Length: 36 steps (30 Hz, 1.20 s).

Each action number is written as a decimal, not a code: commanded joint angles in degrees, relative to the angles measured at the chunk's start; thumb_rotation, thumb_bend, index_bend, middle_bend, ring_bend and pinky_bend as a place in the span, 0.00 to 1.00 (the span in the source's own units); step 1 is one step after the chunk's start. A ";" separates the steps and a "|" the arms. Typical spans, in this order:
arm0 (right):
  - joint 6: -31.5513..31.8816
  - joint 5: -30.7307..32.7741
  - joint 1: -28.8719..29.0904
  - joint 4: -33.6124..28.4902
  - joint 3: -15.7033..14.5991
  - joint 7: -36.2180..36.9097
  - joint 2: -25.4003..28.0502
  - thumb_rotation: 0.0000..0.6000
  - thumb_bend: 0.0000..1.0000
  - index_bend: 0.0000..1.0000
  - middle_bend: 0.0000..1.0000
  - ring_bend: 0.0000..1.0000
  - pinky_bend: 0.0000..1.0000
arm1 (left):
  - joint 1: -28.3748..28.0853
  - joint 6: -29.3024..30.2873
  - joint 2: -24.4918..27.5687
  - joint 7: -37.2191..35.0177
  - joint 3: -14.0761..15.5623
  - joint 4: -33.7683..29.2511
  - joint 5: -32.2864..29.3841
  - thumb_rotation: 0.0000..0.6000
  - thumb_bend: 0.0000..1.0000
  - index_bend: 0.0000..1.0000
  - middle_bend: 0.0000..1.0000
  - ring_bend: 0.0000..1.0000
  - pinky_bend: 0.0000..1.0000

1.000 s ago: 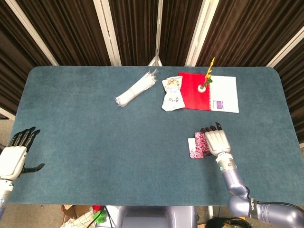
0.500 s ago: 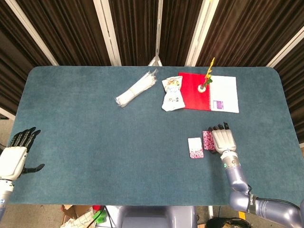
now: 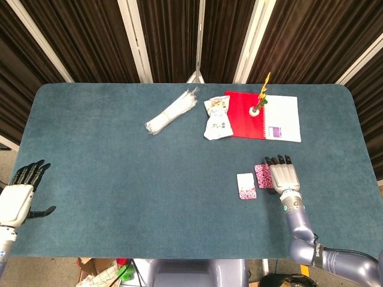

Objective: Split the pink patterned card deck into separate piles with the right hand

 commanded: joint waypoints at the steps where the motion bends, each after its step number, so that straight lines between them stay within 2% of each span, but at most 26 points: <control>1: -0.12 0.21 0.00 0.27 -0.05 0.18 -0.18 1.00 0.24 0.10 0.17 0.05 0.00 | 0.01 -0.04 0.05 -0.13 -0.07 -0.02 -0.17 1.00 0.01 0.00 0.00 0.00 0.00; 4: -0.11 0.09 -0.02 0.62 -0.12 0.40 -0.37 1.00 0.24 0.15 0.19 0.05 0.00 | -0.01 -0.09 0.07 -0.10 -0.07 -0.02 -0.22 1.00 0.01 0.00 0.00 0.00 0.00; 7: 0.07 -0.48 -0.08 1.02 0.04 1.16 -0.70 1.00 0.24 0.25 0.27 0.06 0.00 | -0.03 -0.14 0.07 0.08 -0.05 -0.03 -0.24 1.00 0.01 0.00 0.00 0.00 0.00; 11: 0.19 -1.14 -0.20 1.83 0.01 1.84 -1.14 1.00 0.24 0.41 0.39 0.12 0.00 | -0.01 -0.24 0.14 0.13 -0.01 -0.17 -0.37 1.00 0.01 0.00 0.00 0.00 0.00; 14: 0.58 -2.11 -0.44 2.53 0.19 2.97 -1.59 1.00 0.24 0.49 0.46 0.17 0.00 | -0.03 -0.28 0.20 0.13 0.00 -0.26 -0.36 1.00 0.01 0.00 0.00 0.00 0.00; 21: 2.39 -5.95 -1.11 2.12 0.60 5.58 -1.48 1.00 0.24 0.52 0.48 0.18 0.00 | -0.02 -0.31 0.22 0.05 0.03 -0.30 -0.34 1.00 0.01 0.00 0.00 0.00 0.00; 28: 4.48 -8.80 -1.05 -2.26 1.53 5.77 0.50 1.00 0.24 0.52 0.48 0.18 0.00 | 0.02 -0.19 0.20 0.06 0.08 -0.37 -0.18 1.00 0.01 0.00 0.00 0.00 0.00; 36: 6.66 -10.11 0.73 -8.94 2.75 1.64 1.35 1.00 0.24 0.52 0.48 0.18 0.00 | 0.02 -0.18 0.22 -0.04 0.14 -0.40 0.01 1.00 0.01 0.00 0.00 0.00 0.00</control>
